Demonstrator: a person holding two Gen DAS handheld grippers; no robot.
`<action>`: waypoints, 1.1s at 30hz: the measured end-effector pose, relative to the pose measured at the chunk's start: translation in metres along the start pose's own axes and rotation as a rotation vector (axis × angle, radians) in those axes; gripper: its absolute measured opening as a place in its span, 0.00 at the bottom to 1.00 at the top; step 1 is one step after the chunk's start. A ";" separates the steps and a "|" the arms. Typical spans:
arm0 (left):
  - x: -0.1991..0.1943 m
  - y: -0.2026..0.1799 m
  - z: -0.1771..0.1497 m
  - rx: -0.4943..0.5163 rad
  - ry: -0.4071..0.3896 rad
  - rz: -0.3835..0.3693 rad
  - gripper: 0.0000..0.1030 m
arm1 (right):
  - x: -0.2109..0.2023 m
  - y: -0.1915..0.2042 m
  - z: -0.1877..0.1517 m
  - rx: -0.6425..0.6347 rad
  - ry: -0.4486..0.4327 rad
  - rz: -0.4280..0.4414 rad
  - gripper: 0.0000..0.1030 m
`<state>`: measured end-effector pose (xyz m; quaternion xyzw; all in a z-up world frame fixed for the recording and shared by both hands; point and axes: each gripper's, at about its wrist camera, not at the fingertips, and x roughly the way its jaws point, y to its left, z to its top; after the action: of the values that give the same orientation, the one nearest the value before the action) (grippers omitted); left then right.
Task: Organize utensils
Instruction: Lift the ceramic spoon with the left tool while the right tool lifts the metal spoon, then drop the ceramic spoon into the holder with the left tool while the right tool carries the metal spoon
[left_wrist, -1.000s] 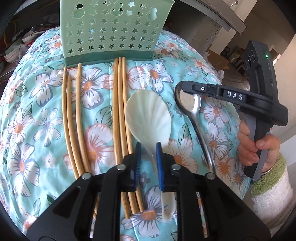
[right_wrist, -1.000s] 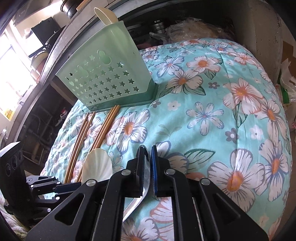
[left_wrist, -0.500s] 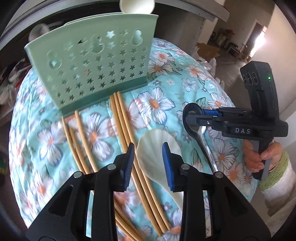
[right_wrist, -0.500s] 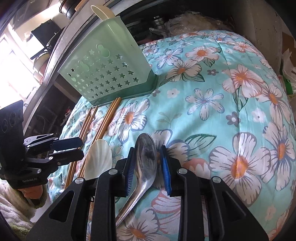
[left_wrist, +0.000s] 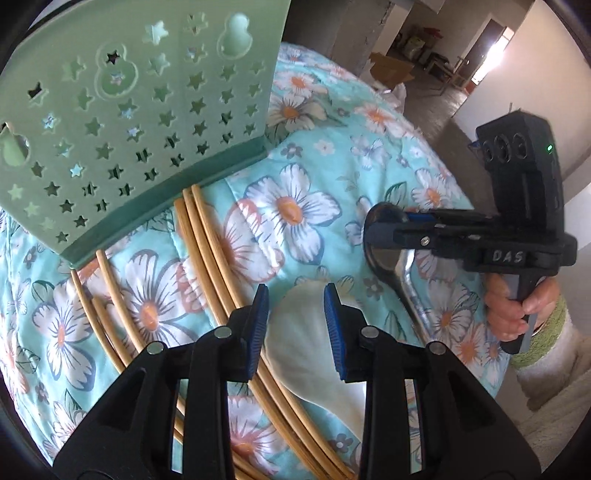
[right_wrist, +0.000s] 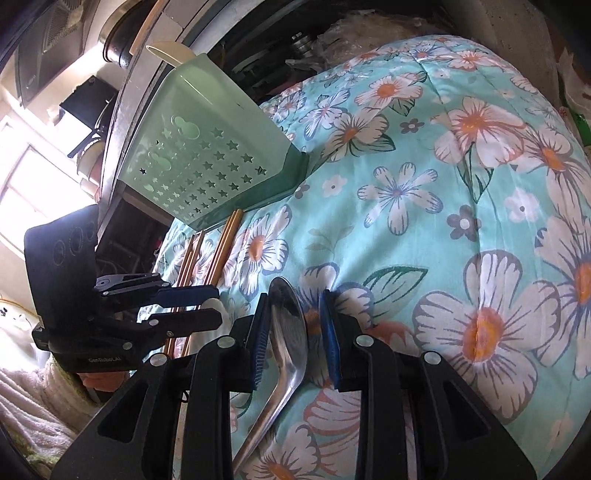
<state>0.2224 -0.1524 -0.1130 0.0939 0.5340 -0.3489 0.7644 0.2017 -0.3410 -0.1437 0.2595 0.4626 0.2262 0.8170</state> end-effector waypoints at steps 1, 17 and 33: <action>0.002 0.000 0.000 -0.002 0.010 -0.003 0.28 | 0.000 -0.001 0.000 0.007 -0.002 0.004 0.26; 0.004 0.003 -0.005 -0.010 0.011 0.004 0.11 | 0.001 -0.008 -0.001 0.055 -0.017 -0.024 0.08; -0.104 0.020 -0.023 -0.116 -0.271 0.078 0.02 | -0.077 0.055 -0.001 -0.097 -0.279 -0.197 0.04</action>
<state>0.1983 -0.0807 -0.0354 0.0224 0.4412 -0.2969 0.8466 0.1572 -0.3457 -0.0595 0.2020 0.3565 0.1292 0.9030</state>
